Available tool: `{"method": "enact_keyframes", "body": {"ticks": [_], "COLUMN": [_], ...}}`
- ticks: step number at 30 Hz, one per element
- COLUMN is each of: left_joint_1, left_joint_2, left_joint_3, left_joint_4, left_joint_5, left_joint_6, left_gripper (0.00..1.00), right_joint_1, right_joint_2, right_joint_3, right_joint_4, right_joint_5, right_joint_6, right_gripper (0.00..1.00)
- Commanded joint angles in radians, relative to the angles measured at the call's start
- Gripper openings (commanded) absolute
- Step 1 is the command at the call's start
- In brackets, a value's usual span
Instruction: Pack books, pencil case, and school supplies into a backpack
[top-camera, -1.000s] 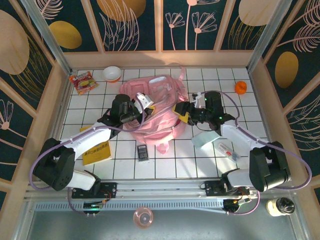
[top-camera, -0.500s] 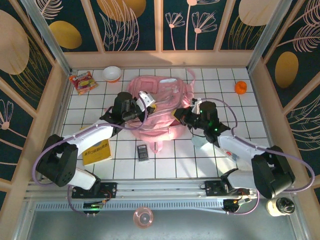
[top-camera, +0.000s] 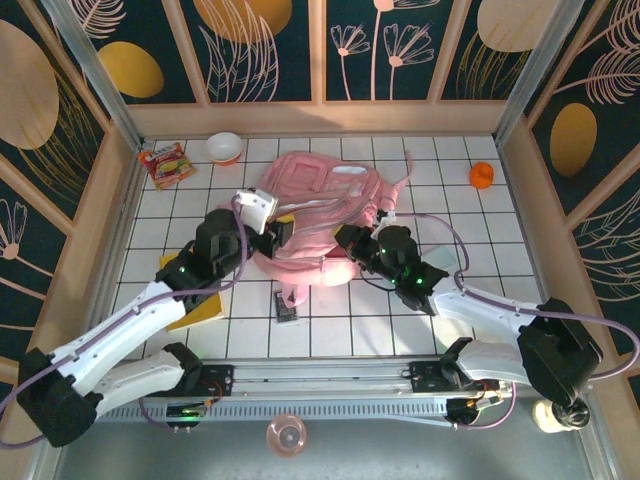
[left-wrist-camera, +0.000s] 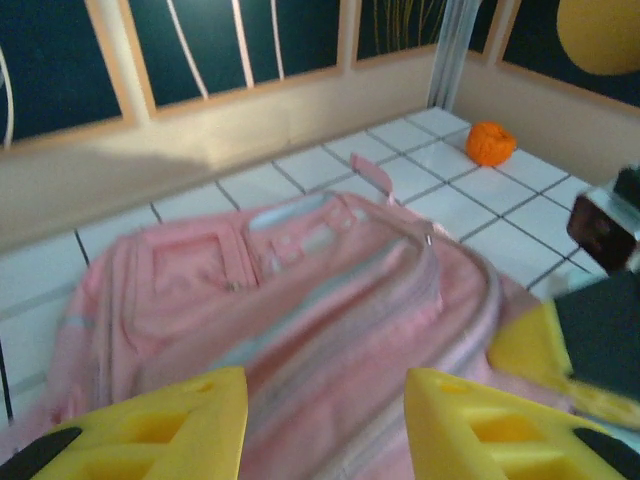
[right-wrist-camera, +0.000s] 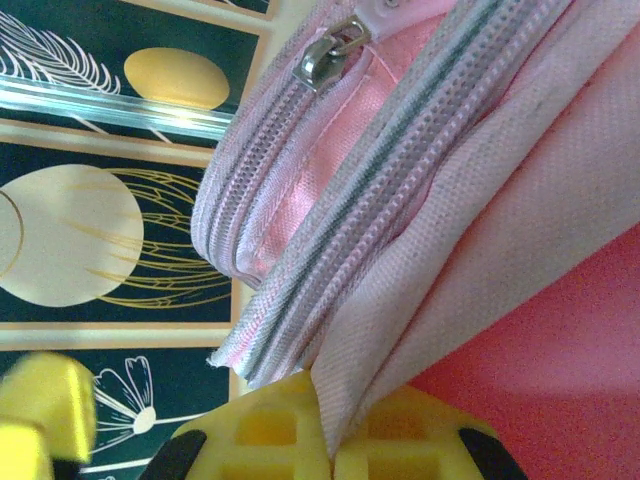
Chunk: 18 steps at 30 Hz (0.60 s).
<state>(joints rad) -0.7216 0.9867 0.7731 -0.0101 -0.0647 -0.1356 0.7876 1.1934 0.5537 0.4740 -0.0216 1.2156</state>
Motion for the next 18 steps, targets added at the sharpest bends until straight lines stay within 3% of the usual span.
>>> {"method": "enact_keyframes", "body": {"ticks": [1,8,18], "left_joint_1": [-0.083,-0.264,-0.287], "left_joint_2": [-0.028,0.119,0.288], "left_joint_3": [-0.06,0.003,0.068], "left_joint_4": [-0.148,-0.199,-0.165], "left_joint_5": [-0.064,-0.139,-0.254], "left_joint_6": [-0.226,-0.321,-0.423], "left_gripper": [0.45,0.47,0.48], "right_joint_1": [0.016,0.035,0.041], "right_joint_2": [0.019,0.064,0.078], "right_joint_3": [0.074,0.12,0.148], "right_joint_4": [0.132,0.14,0.135], "right_joint_5": [0.075,0.069,0.043], "right_joint_6": [-0.001,-0.019,-0.032], "right_gripper": [0.0,0.0,0.0]}}
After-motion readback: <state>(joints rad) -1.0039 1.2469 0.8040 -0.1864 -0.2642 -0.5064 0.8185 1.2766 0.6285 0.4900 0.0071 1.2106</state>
